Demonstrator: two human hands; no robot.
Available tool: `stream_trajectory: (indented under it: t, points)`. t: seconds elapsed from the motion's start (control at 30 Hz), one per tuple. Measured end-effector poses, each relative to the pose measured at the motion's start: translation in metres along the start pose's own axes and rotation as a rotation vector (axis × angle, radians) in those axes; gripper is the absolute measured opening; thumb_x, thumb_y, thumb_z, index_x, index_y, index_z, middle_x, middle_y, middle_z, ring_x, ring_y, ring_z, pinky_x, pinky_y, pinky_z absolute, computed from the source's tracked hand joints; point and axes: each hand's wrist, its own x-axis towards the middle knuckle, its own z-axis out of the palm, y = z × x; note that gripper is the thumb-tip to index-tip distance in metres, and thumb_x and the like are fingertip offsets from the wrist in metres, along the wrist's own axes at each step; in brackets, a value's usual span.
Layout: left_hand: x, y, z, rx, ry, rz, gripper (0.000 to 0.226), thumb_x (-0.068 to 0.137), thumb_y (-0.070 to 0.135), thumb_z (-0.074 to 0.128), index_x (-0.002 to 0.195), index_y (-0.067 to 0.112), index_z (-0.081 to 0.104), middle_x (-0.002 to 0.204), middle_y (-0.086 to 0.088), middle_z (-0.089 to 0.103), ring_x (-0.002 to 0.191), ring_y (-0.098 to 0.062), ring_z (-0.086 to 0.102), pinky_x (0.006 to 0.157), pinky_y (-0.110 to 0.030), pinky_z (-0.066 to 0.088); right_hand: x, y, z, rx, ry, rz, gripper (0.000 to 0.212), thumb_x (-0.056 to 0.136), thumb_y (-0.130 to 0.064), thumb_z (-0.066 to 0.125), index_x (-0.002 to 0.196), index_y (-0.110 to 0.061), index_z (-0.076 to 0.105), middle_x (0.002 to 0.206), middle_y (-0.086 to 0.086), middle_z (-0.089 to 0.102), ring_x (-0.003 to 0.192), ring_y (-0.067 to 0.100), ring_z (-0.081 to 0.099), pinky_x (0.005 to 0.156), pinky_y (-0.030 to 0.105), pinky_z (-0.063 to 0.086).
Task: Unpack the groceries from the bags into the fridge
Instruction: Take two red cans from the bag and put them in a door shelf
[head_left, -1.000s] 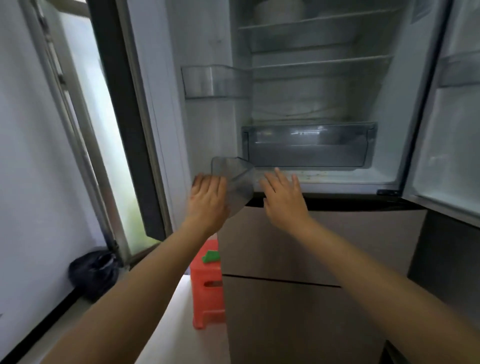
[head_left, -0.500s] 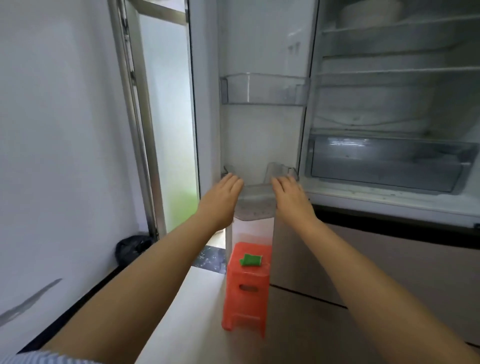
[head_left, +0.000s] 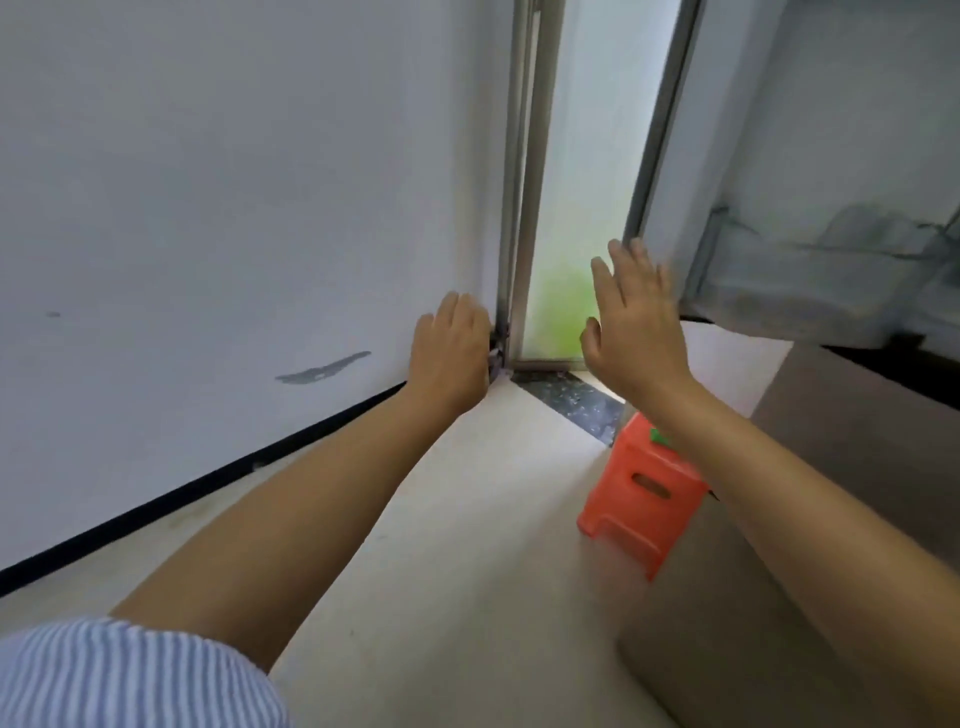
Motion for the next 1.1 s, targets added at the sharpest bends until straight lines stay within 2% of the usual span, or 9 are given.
stream_trajectory:
  t: [0.1, 0.17, 0.27, 0.4, 0.47, 0.57, 0.63, 0.83, 1.1]
  points:
    - [-0.050, -0.047, 0.020, 0.007, -0.138, -0.192, 0.037, 0.081, 0.007, 0.057, 0.117, 0.002, 0.052, 0.126, -0.015, 0.051, 0.120, -0.030, 0.046, 0.087, -0.036, 0.044, -0.002, -0.065, 0.026, 0.092, -0.142, -0.135, 0.051, 0.065, -0.013, 0.036, 0.101, 0.010, 0.063, 0.110, 0.032, 0.064, 0.105, 0.051, 0.060, 0.083, 0.062, 0.047]
    - [-0.087, -0.083, 0.033, 0.027, -0.182, -0.315, 0.038, 0.089, 0.006, 0.046, 0.127, 0.003, 0.046, 0.137, -0.015, 0.042, 0.130, -0.029, 0.037, 0.096, -0.035, 0.038, -0.010, -0.111, 0.042, 0.165, -0.220, -0.207, 0.044, 0.067, -0.012, 0.042, 0.099, 0.009, 0.064, 0.108, 0.030, 0.065, 0.104, 0.050, 0.061, 0.083, 0.060, 0.048]
    - [-0.150, -0.134, 0.041, 0.076, -0.293, -0.456, 0.038, 0.093, 0.009, 0.042, 0.130, 0.003, 0.044, 0.142, -0.015, 0.039, 0.134, -0.029, 0.033, 0.100, -0.035, 0.036, -0.030, -0.185, 0.056, 0.318, -0.324, -0.262, 0.038, 0.070, -0.001, 0.060, 0.107, 0.010, 0.062, 0.120, 0.032, 0.059, 0.118, 0.049, 0.052, 0.096, 0.062, 0.039]
    - [-0.236, -0.206, 0.055, 0.101, -0.428, -0.589, 0.037, 0.093, 0.012, 0.041, 0.129, 0.004, 0.045, 0.139, -0.013, 0.041, 0.130, -0.028, 0.036, 0.098, -0.034, 0.037, -0.061, -0.281, 0.072, 0.412, -0.452, -0.359, 0.032, 0.069, -0.001, 0.066, 0.100, 0.009, 0.065, 0.115, 0.029, 0.063, 0.118, 0.046, 0.054, 0.095, 0.058, 0.042]
    - [-0.276, -0.243, 0.062, 0.099, -0.478, -0.627, 0.036, 0.093, 0.013, 0.041, 0.128, 0.005, 0.045, 0.136, -0.011, 0.043, 0.128, -0.027, 0.038, 0.096, -0.034, 0.039, -0.072, -0.328, 0.077, 0.440, -0.477, -0.366, 0.031, 0.076, -0.003, 0.060, 0.105, 0.007, 0.063, 0.121, 0.025, 0.060, 0.125, 0.040, 0.049, 0.102, 0.052, 0.038]
    - [-0.325, -0.297, 0.076, 0.089, -0.540, -0.634, 0.034, 0.093, 0.014, 0.042, 0.125, 0.005, 0.048, 0.132, -0.011, 0.046, 0.125, -0.027, 0.041, 0.094, -0.034, 0.040, -0.085, -0.397, 0.087, 0.415, -0.568, -0.362, 0.038, 0.090, -0.012, 0.045, 0.126, -0.002, 0.052, 0.140, 0.014, 0.046, 0.137, 0.028, 0.033, 0.113, 0.039, 0.024]
    - [-0.349, -0.328, 0.085, 0.068, -0.585, -0.623, 0.035, 0.093, 0.013, 0.041, 0.126, 0.005, 0.047, 0.133, -0.011, 0.047, 0.125, -0.027, 0.042, 0.094, -0.034, 0.041, -0.094, -0.436, 0.094, 0.406, -0.630, -0.330, 0.039, 0.093, -0.015, 0.041, 0.129, -0.005, 0.050, 0.142, 0.010, 0.044, 0.138, 0.024, 0.031, 0.115, 0.037, 0.021]
    - [-0.390, -0.393, 0.123, -0.038, -0.706, -0.534, 0.034, 0.094, 0.016, 0.040, 0.125, 0.005, 0.048, 0.132, -0.013, 0.048, 0.122, -0.028, 0.045, 0.095, -0.034, 0.041, -0.130, -0.510, 0.125, 0.440, -0.815, -0.203, 0.038, 0.089, -0.011, 0.044, 0.124, -0.004, 0.056, 0.131, 0.010, 0.055, 0.127, 0.024, 0.045, 0.108, 0.032, 0.032]
    - [-0.379, -0.459, 0.192, -0.144, -0.871, -0.473, 0.035, 0.093, 0.011, 0.039, 0.126, 0.006, 0.049, 0.131, -0.013, 0.049, 0.123, -0.029, 0.045, 0.097, -0.037, 0.041, -0.140, -0.553, 0.191, 0.410, -1.091, 0.027, 0.039, 0.091, -0.012, 0.043, 0.129, -0.008, 0.052, 0.136, 0.008, 0.050, 0.131, 0.024, 0.041, 0.104, 0.031, 0.035]
